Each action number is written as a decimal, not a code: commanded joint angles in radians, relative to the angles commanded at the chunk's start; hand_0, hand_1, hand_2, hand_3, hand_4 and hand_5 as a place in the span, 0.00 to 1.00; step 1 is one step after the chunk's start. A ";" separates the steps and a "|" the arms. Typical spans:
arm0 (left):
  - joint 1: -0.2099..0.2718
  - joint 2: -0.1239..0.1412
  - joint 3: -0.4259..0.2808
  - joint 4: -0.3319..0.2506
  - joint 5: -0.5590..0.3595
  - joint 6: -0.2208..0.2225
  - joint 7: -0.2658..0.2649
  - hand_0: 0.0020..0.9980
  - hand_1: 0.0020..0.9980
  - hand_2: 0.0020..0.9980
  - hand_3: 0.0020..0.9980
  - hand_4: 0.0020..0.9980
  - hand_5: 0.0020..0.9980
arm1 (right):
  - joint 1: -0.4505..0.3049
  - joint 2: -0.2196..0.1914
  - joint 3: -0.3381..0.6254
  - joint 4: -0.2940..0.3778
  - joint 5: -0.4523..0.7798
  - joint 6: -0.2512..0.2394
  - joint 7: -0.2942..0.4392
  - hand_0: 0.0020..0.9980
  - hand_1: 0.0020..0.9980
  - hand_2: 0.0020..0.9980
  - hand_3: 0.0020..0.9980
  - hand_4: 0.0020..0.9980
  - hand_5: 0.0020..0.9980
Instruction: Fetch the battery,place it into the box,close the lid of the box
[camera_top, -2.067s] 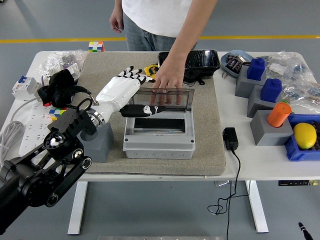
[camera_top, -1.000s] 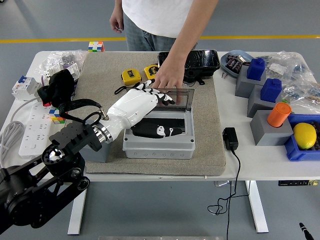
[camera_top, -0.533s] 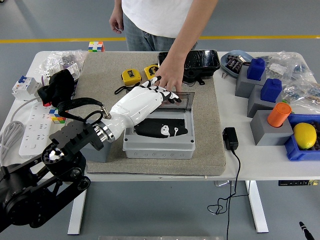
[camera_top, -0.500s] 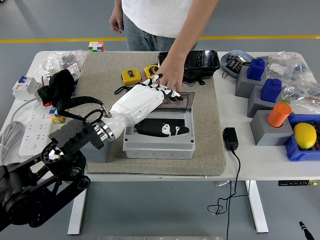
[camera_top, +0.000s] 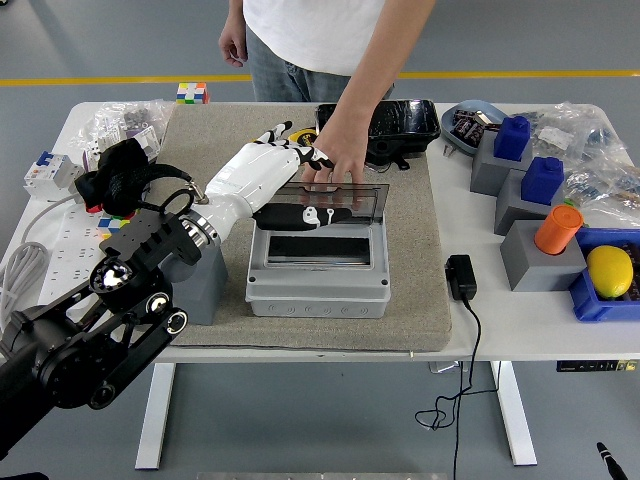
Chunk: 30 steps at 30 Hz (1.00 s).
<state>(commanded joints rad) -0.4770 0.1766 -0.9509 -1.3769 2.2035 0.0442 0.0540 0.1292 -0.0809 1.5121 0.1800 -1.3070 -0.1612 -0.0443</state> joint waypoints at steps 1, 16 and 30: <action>0.002 0.000 -0.004 0.005 0.002 -0.006 0.004 1.00 0.85 0.76 0.76 1.00 1.00 | 0.000 0.000 0.001 0.000 0.000 0.000 0.000 0.80 0.76 0.76 0.80 1.00 1.00; 0.037 0.060 0.076 -0.128 -0.025 -0.032 0.031 1.00 0.85 0.75 0.75 1.00 1.00 | 0.001 -0.003 -0.002 0.000 0.002 -0.001 0.001 0.80 0.76 0.76 0.80 1.00 1.00; 0.052 0.093 0.151 -0.200 -0.058 -0.037 0.038 1.00 0.84 0.75 0.76 1.00 1.00 | -0.003 -0.004 0.000 0.000 -0.003 0.000 0.000 0.80 0.76 0.76 0.80 1.00 1.00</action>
<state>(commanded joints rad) -0.4249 0.2693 -0.8003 -1.5774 2.1457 0.0069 0.0917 0.1257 -0.0849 1.5120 0.1800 -1.3096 -0.1609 -0.0447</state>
